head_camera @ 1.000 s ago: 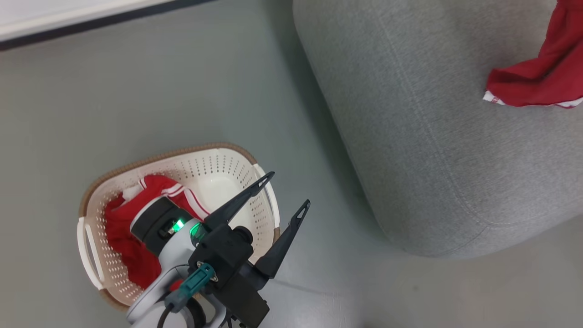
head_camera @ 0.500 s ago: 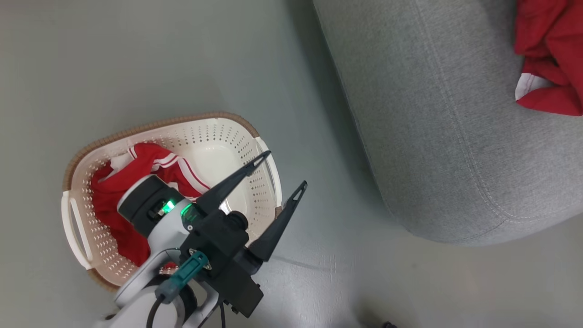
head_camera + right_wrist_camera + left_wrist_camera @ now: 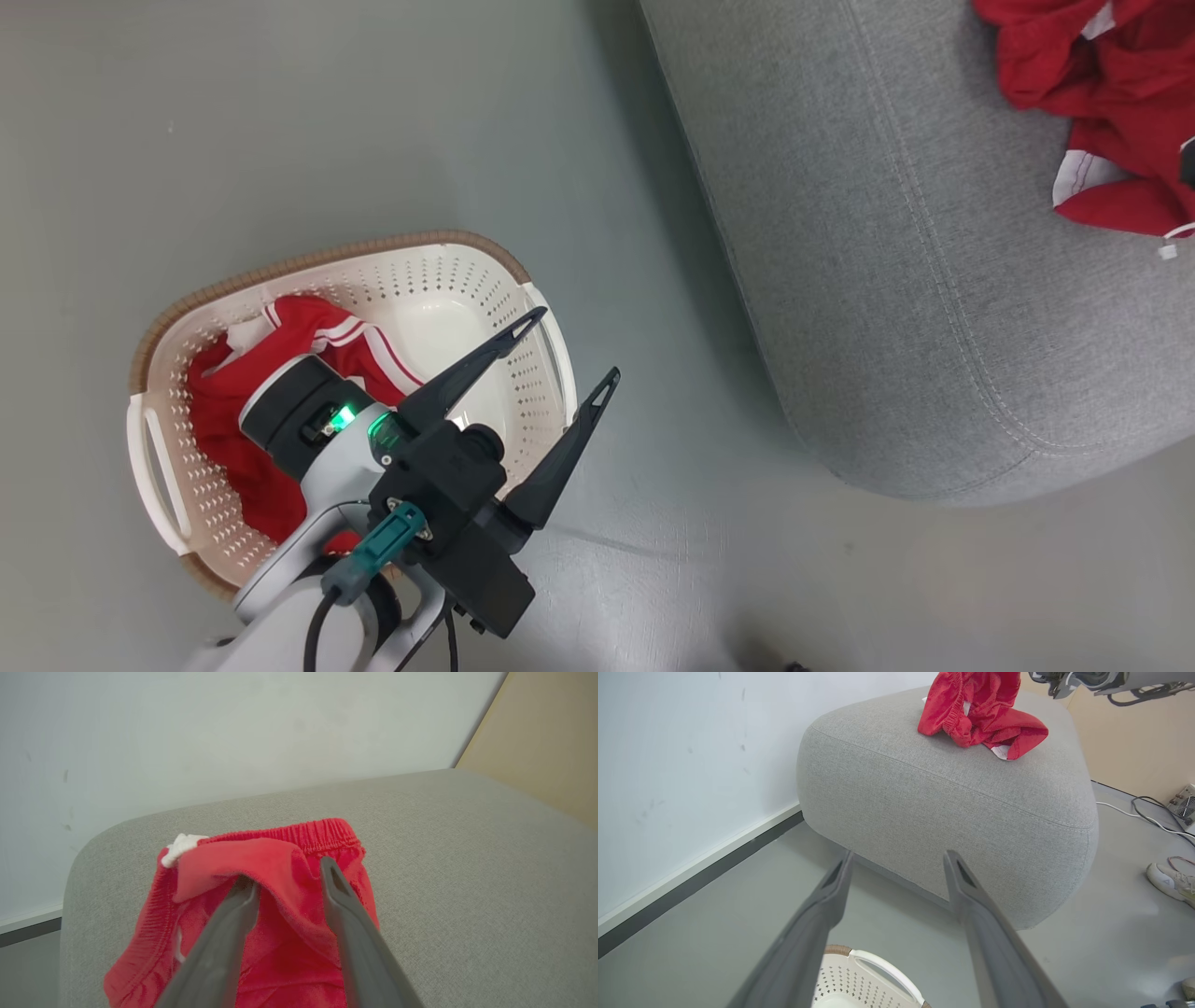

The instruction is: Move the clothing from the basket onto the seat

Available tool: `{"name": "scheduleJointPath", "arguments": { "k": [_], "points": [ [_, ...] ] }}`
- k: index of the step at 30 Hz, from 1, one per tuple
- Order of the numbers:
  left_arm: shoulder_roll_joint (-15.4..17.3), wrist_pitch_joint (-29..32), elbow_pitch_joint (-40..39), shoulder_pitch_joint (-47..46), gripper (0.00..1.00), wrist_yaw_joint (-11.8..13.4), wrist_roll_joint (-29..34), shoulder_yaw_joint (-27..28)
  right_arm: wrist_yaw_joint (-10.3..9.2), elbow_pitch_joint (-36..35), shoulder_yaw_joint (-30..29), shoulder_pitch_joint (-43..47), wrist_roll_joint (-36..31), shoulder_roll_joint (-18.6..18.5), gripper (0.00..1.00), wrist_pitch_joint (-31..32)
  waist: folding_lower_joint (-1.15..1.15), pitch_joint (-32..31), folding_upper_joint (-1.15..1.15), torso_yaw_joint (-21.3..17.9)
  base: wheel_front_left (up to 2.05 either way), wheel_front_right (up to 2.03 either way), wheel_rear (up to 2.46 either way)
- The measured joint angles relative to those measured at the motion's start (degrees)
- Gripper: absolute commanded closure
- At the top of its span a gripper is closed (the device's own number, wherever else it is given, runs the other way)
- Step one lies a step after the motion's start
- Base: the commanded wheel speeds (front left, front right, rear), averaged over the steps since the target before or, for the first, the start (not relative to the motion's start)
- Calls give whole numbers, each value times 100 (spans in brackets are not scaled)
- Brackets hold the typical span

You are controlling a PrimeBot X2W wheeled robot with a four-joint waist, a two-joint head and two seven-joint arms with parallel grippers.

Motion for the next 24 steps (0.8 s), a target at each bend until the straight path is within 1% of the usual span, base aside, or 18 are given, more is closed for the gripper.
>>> {"name": "scheduleJointPath", "arguments": {
  "k": [3,5,9,12,18,24],
  "points": [
    [-44,-52,102,-1,0,0,-7,-8,18,32,66,13,-46,53,0,-1,0,-84,0,0,0,0,0],
    [-77,-82,169,-1,0,0,-8,-19,67,46,146,53,-144,66,0,-2,0,-149,0,4,0,0,0],
    [-109,-172,297,0,0,5,-18,-3,73,97,254,180,-255,165,0,-2,0,-298,0,18,0,0,0],
    [-180,-255,397,2,0,25,-44,18,111,100,305,256,-309,197,0,-3,0,-428,0,37,0,0,0],
    [-298,-404,625,35,0,158,-77,98,123,3,361,489,-382,218,0,-27,0,-712,0,118,0,0,0],
    [-388,-575,822,113,0,333,-121,254,115,-333,423,838,-573,298,0,-31,-1,-1000,0,273,0,0,0]
  ]
}}
